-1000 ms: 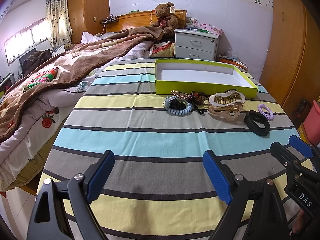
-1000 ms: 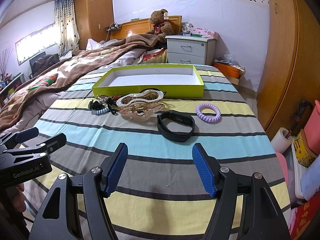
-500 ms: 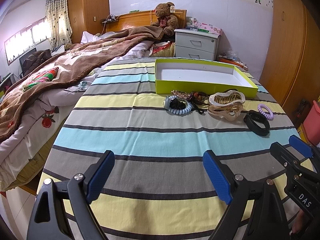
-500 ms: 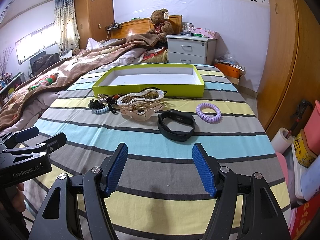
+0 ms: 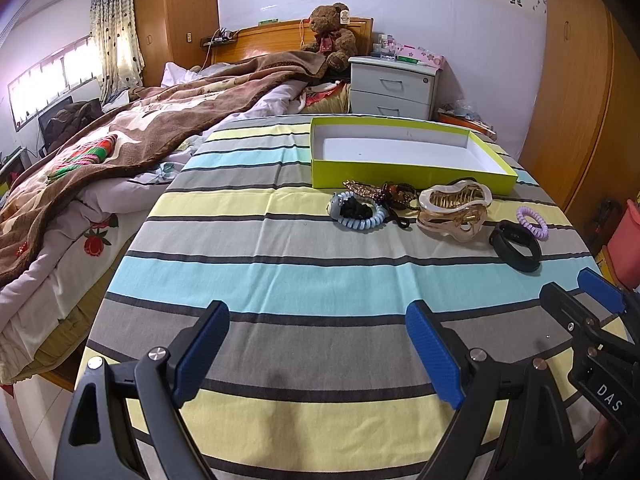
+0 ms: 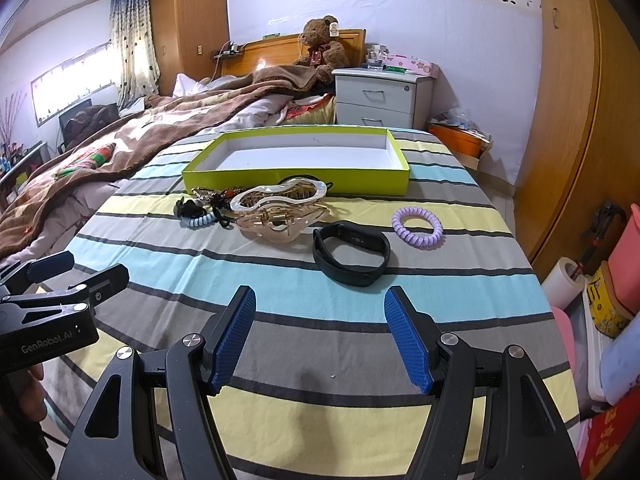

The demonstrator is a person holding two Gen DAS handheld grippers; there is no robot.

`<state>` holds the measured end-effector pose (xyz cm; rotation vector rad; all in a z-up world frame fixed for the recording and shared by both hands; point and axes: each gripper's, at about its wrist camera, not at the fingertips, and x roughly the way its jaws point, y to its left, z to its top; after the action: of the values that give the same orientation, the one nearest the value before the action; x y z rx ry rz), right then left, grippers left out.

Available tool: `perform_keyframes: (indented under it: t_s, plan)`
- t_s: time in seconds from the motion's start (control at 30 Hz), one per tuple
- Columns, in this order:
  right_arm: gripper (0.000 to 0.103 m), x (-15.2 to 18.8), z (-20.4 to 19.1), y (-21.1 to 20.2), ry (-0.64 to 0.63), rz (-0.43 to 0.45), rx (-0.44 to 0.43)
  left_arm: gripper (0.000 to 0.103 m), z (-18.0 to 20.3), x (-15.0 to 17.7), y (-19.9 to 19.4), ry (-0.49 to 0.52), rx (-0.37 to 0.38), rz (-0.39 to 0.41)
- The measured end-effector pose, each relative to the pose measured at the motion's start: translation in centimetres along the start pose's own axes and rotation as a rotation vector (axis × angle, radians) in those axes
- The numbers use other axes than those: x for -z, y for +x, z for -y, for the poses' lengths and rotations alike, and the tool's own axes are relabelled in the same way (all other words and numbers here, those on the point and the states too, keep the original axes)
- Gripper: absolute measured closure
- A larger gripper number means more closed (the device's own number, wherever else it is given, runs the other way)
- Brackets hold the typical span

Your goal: Organize jewelry

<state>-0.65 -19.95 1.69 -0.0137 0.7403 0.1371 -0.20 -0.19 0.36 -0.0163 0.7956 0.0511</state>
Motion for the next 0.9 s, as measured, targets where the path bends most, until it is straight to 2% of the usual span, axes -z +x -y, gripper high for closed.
perform_keyframes:
  t_s: [0.17, 0.37, 0.63, 0.77, 0.83, 0.9]
  plan:
    - [0.036, -0.3, 0.5, 0.3, -0.005, -0.004, -0.001, 0.012, 0.0, -0.1, 0.3, 0.004, 0.004, -0.011]
    - [0.036, -1.6, 1.8, 1.2, -0.052, -0.002, -0.047, 0.012, -0.2, -0.6, 1.4, 0.017, 0.064, -0.042]
    - [0.036, -3.3, 1.9, 4.4, -0.140, -0.100, -0.181, 0.012, -1.0, -1.8, 2.7, 0.024, 0.121, -0.080]
    - [0.037, -3.5, 1.7, 5.9, -0.166, -0.137, -0.191, 0.014, -1.5, -2.6, 3.2, 0.007, 0.134, -0.086]
    - [0.049, -3.7, 1.6, 6.6, -0.172, -0.158, -0.203, 0.014, -1.9, -2.9, 3.5, 0.000, 0.139, -0.097]
    - [0.056, -3.7, 1.5, 7.4, -0.183, -0.178, -0.193, 0.014, -2.1, -3.2, 3.9, -0.006, 0.137, -0.104]
